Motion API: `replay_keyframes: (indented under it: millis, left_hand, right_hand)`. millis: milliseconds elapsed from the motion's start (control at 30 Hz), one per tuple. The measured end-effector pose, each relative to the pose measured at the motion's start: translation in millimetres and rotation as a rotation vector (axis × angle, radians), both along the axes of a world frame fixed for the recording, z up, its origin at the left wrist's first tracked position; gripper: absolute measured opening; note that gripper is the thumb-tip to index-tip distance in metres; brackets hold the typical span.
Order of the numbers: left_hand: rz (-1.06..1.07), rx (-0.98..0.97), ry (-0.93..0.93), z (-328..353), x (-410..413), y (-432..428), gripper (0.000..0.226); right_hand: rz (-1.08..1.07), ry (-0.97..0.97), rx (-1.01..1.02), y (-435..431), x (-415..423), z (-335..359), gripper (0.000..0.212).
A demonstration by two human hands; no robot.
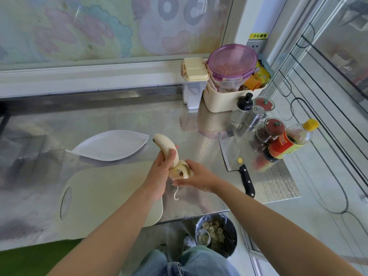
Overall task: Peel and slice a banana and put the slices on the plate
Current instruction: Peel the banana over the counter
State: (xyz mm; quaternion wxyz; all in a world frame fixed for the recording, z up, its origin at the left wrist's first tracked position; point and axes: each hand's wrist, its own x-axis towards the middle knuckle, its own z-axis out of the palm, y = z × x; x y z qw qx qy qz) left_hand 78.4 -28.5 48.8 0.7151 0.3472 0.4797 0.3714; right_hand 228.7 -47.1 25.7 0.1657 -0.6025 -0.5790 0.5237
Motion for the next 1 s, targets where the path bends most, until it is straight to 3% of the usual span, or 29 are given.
replay_keyframes:
  millis: [133,300,567,700,767,867,1000]
  left_hand:
    - [0.017,0.041,0.061,1,-5,4,0.059]
    - [0.097,-0.098,0.061,-3,-3,6,0.031]
    - [0.173,-0.1,0.132,-9,-1,7,0.029]
    - [0.116,-0.091,0.183,-12,-1,5,0.025]
    - [0.05,-0.05,0.241,-13,0,5,0.023]
    - [-0.032,0.041,0.369,-12,0,8,0.034]
    - [-0.262,0.223,0.58,-11,1,9,0.041]
  right_hand:
    - [-0.083,0.127,-0.048,4,6,2,0.022]
    - [0.107,-0.041,-0.006,10,12,14,0.028]
    - [0.211,-0.232,-0.048,20,23,8,0.028]
    - [0.241,-0.25,-0.085,23,24,8,0.016]
    - [0.16,-0.194,-0.086,27,25,11,0.013]
    - [-0.021,0.035,-0.115,31,24,16,0.028]
    - [-0.213,0.253,0.002,34,18,20,0.027]
